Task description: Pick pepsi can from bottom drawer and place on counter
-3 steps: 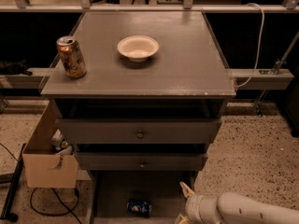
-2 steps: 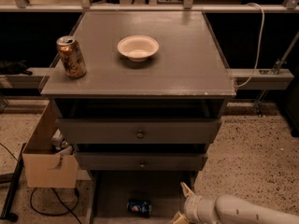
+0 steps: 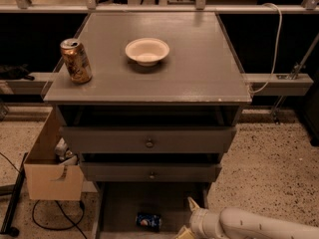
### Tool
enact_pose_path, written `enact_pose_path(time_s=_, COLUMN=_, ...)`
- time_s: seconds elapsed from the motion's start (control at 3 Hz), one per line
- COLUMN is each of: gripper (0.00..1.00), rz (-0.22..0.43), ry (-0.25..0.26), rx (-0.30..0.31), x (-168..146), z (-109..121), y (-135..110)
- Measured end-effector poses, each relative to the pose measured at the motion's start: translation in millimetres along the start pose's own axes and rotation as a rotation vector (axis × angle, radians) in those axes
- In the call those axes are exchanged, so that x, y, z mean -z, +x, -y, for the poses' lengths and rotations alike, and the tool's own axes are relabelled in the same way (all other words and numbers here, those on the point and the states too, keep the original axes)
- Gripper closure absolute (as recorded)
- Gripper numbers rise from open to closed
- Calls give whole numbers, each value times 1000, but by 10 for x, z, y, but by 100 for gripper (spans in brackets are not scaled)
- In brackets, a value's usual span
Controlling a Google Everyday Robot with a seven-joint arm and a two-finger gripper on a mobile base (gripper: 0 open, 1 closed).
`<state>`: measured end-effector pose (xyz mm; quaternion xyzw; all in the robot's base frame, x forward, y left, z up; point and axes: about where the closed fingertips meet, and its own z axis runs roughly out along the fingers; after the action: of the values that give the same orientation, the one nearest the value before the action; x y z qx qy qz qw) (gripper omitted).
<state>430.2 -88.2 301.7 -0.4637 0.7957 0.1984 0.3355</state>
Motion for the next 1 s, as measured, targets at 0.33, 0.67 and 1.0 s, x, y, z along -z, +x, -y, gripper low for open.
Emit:
enact_pose_path(time_s=0.33, gripper=0, rz=-5, ry=-30, rx=-5, x=-358, z=2, y=71)
enact_pose_path(time_s=0.67, gripper=0, rz=-5, ry=-55, rx=-3, x=-745, z=-18, y=178)
enact_pose_path(time_s=1.0, gripper=0, rz=-7, ry=-75, rx=-13, x=-1128, z=-31, y=290)
